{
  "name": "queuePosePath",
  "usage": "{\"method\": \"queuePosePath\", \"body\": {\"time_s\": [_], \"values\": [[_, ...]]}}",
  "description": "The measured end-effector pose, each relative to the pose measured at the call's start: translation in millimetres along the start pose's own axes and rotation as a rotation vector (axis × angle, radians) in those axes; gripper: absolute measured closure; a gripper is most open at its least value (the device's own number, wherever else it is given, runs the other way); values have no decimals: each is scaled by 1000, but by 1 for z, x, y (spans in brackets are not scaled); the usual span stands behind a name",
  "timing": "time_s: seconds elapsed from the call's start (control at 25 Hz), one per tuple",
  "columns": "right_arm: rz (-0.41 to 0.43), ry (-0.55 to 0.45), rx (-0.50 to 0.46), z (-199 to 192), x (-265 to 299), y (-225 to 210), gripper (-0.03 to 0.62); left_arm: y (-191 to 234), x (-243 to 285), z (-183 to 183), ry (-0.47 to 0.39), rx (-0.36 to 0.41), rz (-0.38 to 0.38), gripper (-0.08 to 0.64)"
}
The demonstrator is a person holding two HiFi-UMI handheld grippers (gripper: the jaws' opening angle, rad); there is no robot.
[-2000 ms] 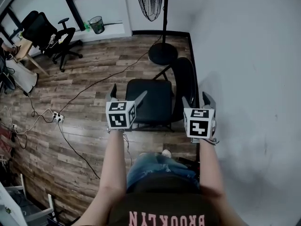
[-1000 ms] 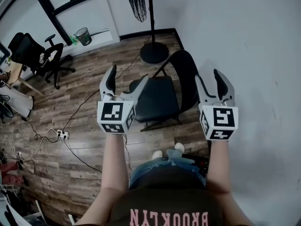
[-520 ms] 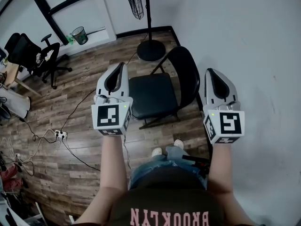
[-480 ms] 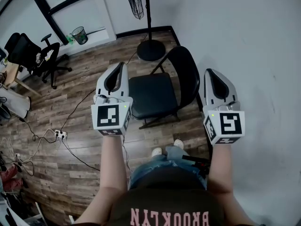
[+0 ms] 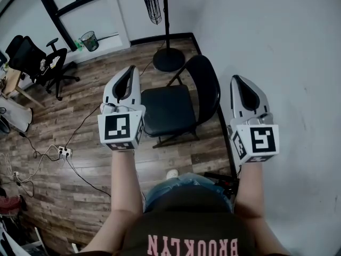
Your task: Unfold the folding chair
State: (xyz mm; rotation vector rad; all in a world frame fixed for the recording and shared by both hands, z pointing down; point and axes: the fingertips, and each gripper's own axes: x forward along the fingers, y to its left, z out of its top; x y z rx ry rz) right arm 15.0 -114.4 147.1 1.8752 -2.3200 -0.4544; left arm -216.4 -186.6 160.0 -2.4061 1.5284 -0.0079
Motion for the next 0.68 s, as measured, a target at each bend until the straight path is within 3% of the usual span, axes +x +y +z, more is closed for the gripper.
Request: {"method": "queuePosePath", "body": {"time_s": [0.68], "values": [[-16, -48, -23, 19, -8, -26, 591, -26, 1, 22, -9, 52, -13, 557]]}}
